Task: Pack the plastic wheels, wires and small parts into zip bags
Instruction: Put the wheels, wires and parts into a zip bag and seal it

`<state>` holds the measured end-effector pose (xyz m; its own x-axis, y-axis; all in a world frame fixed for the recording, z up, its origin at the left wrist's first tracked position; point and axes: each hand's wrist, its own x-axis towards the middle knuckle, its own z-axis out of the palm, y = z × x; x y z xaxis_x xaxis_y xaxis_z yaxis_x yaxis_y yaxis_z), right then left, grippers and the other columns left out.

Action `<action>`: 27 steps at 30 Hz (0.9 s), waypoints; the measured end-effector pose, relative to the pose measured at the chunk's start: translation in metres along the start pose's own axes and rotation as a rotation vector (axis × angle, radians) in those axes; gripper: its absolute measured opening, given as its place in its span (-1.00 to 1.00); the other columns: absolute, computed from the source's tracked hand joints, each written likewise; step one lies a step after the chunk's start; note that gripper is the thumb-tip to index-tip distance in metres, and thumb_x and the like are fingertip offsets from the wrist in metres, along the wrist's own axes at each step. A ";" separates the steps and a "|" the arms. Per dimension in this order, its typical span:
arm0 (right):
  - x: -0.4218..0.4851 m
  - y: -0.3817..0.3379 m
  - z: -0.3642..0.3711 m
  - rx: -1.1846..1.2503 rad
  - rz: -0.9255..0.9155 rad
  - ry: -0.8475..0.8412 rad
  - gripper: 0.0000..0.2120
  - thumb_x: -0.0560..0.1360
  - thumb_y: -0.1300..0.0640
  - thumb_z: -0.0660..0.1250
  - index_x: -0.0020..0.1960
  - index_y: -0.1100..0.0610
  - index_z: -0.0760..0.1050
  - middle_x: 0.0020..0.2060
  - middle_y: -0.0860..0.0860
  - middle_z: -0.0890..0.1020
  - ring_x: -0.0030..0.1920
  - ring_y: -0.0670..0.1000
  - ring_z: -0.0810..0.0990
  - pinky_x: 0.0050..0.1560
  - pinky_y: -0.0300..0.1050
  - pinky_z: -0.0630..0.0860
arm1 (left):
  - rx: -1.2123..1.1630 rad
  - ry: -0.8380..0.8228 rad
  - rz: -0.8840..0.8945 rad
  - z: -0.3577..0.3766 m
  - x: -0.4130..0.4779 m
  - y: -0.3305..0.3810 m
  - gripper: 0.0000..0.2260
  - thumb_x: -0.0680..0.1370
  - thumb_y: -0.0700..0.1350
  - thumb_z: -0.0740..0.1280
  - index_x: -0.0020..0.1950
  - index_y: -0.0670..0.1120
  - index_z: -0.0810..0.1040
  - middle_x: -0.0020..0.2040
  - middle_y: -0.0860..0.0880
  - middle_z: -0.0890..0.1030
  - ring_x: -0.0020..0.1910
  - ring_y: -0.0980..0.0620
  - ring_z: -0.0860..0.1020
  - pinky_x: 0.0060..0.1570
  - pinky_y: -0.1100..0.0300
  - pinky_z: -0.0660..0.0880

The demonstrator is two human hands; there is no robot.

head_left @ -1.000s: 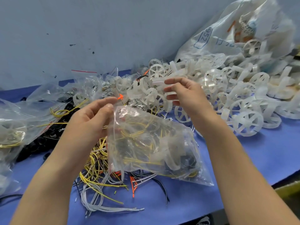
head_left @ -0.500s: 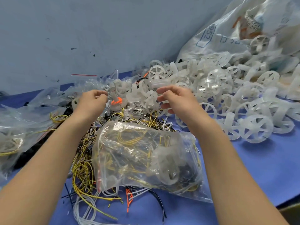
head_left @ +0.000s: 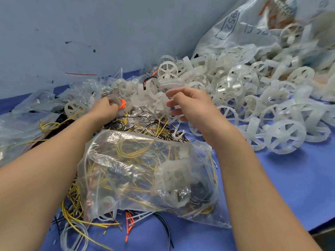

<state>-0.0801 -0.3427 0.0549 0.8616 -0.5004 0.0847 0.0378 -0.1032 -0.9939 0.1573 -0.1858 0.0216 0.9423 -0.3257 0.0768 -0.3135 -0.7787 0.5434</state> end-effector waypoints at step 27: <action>0.012 0.000 -0.001 0.191 0.045 0.032 -0.75 0.63 0.16 0.16 -0.03 -0.02 0.60 -0.14 -0.07 0.70 -0.15 -0.04 0.65 -0.07 -0.12 0.57 | 0.334 -0.066 -0.019 -0.004 0.020 -0.052 -0.65 0.62 -0.13 0.20 0.37 -0.24 0.37 0.23 -0.31 0.52 0.14 -0.26 0.51 0.05 0.03 0.40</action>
<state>-0.0699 -0.3492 0.0564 0.8481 -0.5284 0.0387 0.0971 0.0832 -0.9918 0.1928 -0.1495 -0.0023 0.9420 -0.3354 0.0090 -0.3276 -0.9138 0.2399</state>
